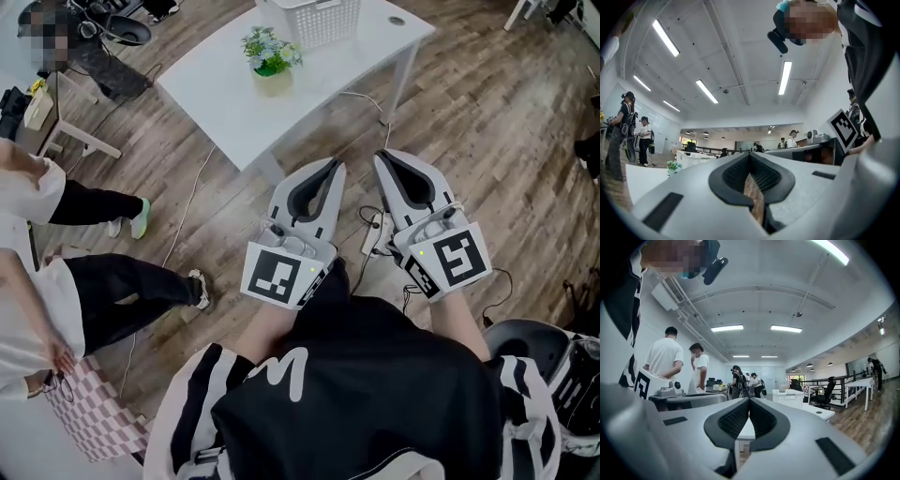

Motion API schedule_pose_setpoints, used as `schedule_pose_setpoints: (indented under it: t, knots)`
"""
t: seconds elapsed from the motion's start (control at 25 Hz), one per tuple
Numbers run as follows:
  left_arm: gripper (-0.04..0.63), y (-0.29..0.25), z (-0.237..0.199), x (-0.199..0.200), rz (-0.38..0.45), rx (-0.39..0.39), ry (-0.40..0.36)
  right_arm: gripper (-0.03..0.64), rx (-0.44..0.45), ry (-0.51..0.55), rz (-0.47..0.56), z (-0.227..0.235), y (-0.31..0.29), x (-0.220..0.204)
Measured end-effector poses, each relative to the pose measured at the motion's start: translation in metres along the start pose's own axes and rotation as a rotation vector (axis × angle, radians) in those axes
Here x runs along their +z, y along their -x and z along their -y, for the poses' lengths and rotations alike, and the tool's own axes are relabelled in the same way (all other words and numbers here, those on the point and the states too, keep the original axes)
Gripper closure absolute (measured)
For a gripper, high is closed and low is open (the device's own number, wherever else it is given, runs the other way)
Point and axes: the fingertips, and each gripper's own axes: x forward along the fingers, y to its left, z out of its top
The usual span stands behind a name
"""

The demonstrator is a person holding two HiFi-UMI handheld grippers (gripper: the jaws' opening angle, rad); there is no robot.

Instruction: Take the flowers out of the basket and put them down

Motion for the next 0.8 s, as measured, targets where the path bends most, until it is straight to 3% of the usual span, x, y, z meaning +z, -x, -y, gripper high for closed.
schedule_pose_setpoints:
  t: [0.28,0.44,0.8]
  knots:
    - [0.592,0.047,0.066,0.009,-0.001,0.033,-0.007,0.6,0.001,0.081,-0.003,-0.037,0.068,0.003]
    - [0.592,0.068,0.09,0.017,0.002,0.051,-0.023,0.6,0.018,0.068,0.006,-0.055,0.097,0.005]
    - [0.592,0.111,0.091,0.018,-0.014,0.073,-0.031,0.6,0.004,0.012,0.042,-0.086,0.11,0.006]
